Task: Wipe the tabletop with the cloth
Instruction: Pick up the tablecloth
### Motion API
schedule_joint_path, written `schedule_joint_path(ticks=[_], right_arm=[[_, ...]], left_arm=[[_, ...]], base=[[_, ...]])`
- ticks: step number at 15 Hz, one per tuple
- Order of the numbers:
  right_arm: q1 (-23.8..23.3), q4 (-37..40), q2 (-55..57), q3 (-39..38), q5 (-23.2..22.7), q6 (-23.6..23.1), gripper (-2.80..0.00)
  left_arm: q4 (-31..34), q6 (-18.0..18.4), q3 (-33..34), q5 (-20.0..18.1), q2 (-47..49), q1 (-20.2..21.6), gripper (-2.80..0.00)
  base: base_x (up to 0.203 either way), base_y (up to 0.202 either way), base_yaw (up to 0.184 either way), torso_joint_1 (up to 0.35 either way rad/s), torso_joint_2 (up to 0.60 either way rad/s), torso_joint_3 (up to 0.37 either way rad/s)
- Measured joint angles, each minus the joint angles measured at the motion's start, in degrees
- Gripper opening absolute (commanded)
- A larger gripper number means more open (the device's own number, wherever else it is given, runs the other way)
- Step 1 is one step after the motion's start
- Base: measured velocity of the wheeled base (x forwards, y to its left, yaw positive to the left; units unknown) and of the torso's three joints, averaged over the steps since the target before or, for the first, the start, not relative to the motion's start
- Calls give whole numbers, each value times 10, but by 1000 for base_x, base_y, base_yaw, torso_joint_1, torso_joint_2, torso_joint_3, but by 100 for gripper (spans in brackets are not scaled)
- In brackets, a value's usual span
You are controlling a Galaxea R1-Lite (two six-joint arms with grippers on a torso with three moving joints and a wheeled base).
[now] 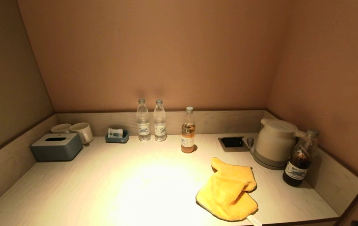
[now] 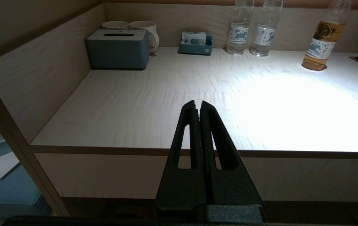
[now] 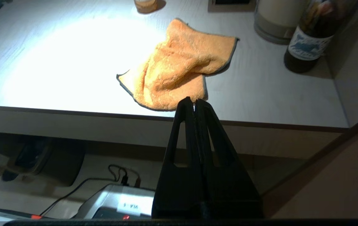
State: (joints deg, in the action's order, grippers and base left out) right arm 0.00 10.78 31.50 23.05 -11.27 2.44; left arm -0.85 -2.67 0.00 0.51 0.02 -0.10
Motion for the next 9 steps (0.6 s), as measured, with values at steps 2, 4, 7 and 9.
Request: schedule_joint_path(ticks=[2, 4, 7, 9], right_arm=[[4, -16, 126, 42, -15, 11, -280], [18, -38, 254, 90, -24, 18, -280], [50, -68, 436, 179, -23, 30, -280], [75, -79, 536, 241, -14, 43, -280]], left_arm=[[0, 0, 0, 0, 0, 0, -280], [0, 0, 0, 0, 0, 0, -280], [0, 0, 0, 0, 0, 0, -280], [0, 0, 0, 0, 0, 0, -280]], base=[[0, 0, 0, 0, 0, 0], [0, 0, 0, 0, 0, 0], [0, 0, 0, 0, 0, 0], [0, 0, 0, 0, 0, 0]])
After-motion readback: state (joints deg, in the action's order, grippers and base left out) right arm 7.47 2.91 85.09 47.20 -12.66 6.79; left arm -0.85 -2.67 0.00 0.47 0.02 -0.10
